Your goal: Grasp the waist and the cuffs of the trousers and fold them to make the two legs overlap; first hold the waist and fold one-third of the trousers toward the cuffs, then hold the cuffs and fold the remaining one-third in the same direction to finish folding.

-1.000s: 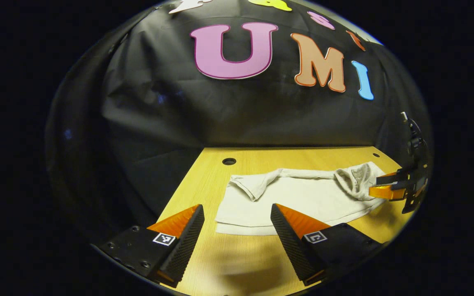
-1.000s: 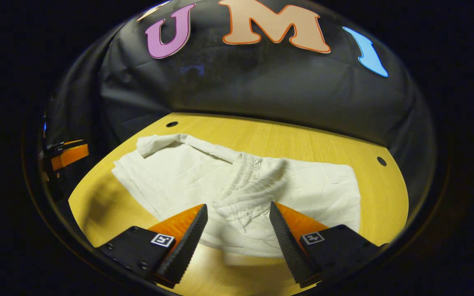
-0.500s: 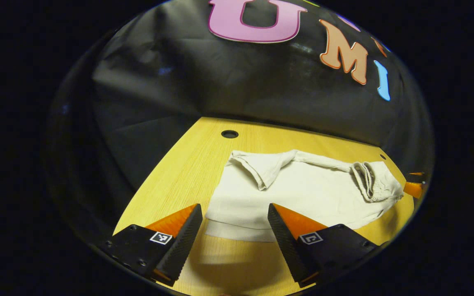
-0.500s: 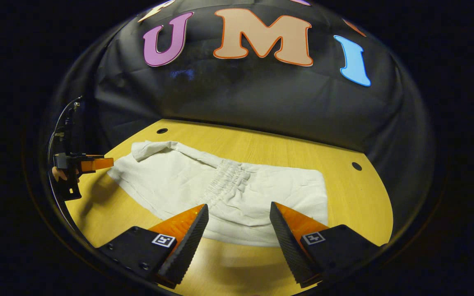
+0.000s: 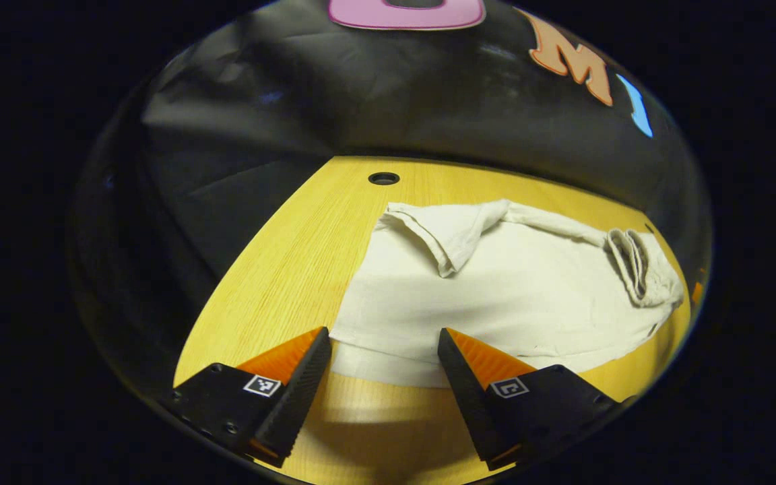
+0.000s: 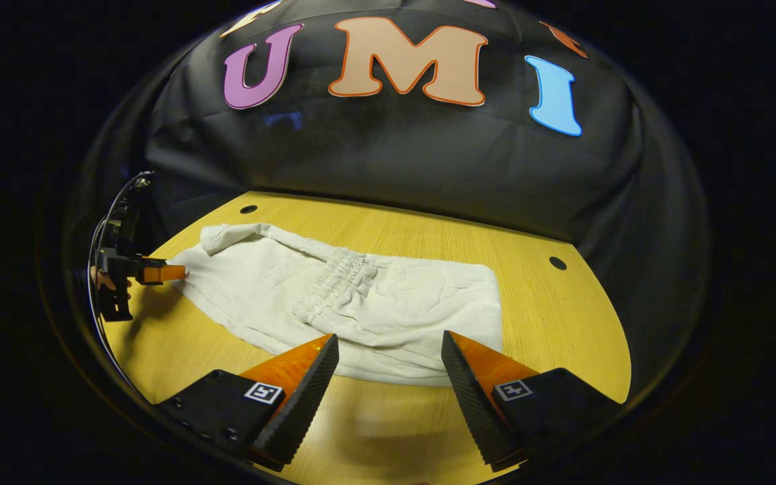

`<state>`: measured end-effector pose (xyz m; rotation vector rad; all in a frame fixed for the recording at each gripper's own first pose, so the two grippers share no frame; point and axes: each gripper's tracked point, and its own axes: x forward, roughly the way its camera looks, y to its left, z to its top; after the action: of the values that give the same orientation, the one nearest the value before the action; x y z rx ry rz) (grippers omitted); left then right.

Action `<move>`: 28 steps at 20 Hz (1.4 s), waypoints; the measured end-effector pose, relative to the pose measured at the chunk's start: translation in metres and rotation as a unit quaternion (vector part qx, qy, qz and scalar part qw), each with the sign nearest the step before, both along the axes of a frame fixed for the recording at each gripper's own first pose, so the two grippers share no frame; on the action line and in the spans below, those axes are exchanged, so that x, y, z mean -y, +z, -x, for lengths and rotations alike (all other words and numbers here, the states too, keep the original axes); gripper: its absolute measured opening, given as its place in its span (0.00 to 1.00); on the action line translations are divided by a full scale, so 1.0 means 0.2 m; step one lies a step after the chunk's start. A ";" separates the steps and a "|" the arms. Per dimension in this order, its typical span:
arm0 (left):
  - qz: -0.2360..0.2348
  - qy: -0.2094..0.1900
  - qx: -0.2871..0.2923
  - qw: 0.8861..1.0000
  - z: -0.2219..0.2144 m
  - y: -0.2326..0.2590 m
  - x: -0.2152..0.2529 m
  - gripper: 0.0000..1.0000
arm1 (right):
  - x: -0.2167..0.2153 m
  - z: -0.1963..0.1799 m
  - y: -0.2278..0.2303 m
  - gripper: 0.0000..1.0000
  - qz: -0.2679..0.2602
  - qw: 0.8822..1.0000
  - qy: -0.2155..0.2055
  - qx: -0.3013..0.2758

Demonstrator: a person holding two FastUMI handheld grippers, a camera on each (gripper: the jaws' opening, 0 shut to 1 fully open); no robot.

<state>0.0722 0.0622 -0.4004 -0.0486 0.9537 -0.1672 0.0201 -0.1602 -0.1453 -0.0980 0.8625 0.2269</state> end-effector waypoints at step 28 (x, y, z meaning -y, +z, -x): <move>0.178 -0.004 0.114 0.977 -0.31 0.90 1.00 0.00 | 0.67 0.11 0.14 0.98 -0.049 0.998 -0.037 0.022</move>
<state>0.1341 -0.1369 -0.2198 -0.3500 0.6868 -0.3426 -0.0009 -0.2944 -0.1165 0.0208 0.8074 0.1957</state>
